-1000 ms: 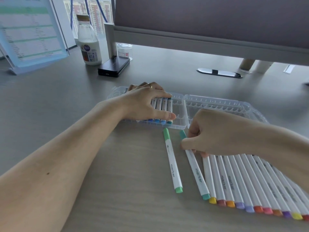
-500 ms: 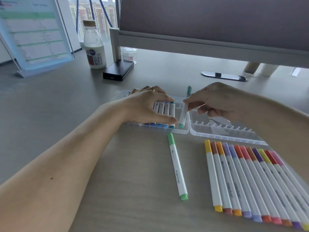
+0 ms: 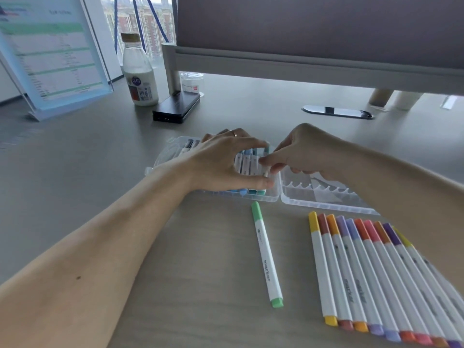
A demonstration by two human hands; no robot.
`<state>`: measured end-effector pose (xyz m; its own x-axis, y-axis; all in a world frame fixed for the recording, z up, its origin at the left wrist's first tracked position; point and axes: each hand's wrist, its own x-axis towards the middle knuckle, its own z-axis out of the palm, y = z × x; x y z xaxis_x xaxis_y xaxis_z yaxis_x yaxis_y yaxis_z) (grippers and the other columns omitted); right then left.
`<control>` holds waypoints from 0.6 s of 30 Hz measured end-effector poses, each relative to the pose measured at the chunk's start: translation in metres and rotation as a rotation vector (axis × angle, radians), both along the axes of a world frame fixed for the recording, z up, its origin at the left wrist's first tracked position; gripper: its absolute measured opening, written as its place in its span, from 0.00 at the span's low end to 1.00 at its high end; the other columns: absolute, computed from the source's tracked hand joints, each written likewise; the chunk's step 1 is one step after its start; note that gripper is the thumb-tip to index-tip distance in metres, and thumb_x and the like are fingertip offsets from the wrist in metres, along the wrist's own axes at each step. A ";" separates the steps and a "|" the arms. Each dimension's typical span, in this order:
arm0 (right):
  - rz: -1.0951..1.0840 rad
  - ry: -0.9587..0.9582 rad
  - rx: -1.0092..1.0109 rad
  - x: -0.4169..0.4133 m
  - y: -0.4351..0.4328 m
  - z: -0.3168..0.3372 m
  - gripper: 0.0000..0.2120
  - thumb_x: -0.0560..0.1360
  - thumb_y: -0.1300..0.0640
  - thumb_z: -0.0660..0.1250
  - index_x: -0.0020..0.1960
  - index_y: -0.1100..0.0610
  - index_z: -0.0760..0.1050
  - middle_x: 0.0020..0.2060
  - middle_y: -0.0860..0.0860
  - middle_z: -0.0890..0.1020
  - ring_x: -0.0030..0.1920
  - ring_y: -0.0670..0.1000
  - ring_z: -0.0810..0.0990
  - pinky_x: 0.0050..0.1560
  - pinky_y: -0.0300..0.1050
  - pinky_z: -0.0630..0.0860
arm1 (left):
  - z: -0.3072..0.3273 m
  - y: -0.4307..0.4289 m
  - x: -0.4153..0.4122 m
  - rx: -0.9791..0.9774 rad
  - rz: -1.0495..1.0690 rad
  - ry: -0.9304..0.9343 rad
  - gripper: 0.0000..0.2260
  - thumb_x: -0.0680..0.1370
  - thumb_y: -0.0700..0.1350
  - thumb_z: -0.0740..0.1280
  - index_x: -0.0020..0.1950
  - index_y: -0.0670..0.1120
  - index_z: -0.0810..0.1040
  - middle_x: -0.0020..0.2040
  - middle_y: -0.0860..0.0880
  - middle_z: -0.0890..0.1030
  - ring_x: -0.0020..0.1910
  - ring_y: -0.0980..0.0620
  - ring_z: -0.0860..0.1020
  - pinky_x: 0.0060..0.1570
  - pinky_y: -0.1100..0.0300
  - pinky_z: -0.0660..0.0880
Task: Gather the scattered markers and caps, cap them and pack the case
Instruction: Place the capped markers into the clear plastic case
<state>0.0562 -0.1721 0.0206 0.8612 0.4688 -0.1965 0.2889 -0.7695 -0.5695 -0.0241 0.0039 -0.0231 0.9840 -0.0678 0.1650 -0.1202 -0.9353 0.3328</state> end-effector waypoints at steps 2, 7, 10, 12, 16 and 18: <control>0.032 -0.016 0.003 0.002 -0.001 -0.003 0.15 0.71 0.44 0.78 0.40 0.56 0.86 0.27 0.49 0.77 0.26 0.47 0.67 0.26 0.39 0.65 | 0.000 0.000 0.001 0.007 0.001 0.008 0.38 0.70 0.75 0.67 0.77 0.62 0.69 0.69 0.61 0.72 0.68 0.59 0.67 0.65 0.55 0.63; 0.116 -0.037 0.024 0.004 -0.009 -0.004 0.10 0.71 0.46 0.78 0.46 0.52 0.87 0.20 0.44 0.76 0.20 0.42 0.69 0.21 0.35 0.65 | 0.000 0.000 0.002 0.034 0.018 0.008 0.38 0.70 0.75 0.67 0.76 0.61 0.71 0.69 0.61 0.71 0.64 0.62 0.64 0.62 0.57 0.60; 0.128 -0.023 0.040 0.005 -0.011 -0.006 0.11 0.71 0.47 0.79 0.48 0.53 0.87 0.19 0.44 0.75 0.17 0.41 0.69 0.20 0.33 0.65 | 0.000 -0.001 0.003 0.029 0.023 0.030 0.39 0.69 0.77 0.65 0.76 0.62 0.71 0.67 0.63 0.70 0.65 0.62 0.65 0.62 0.56 0.60; 0.127 -0.012 0.050 0.005 -0.010 -0.007 0.11 0.71 0.47 0.79 0.48 0.54 0.87 0.20 0.45 0.76 0.18 0.40 0.69 0.20 0.33 0.66 | 0.000 0.000 0.003 0.024 0.022 0.044 0.40 0.68 0.78 0.64 0.76 0.61 0.71 0.65 0.63 0.69 0.66 0.60 0.65 0.63 0.55 0.61; 0.131 0.004 0.049 0.006 -0.010 -0.008 0.12 0.71 0.47 0.79 0.48 0.54 0.87 0.22 0.45 0.78 0.20 0.41 0.70 0.21 0.34 0.67 | -0.001 0.001 0.004 0.038 0.014 0.054 0.39 0.69 0.78 0.64 0.76 0.61 0.71 0.66 0.63 0.69 0.66 0.60 0.64 0.65 0.55 0.60; 0.141 0.001 0.044 0.006 -0.011 -0.008 0.12 0.70 0.47 0.79 0.49 0.53 0.87 0.21 0.44 0.78 0.22 0.43 0.71 0.21 0.34 0.68 | -0.001 0.001 0.005 0.059 0.013 0.056 0.40 0.68 0.79 0.63 0.76 0.62 0.70 0.67 0.63 0.68 0.64 0.62 0.62 0.64 0.55 0.59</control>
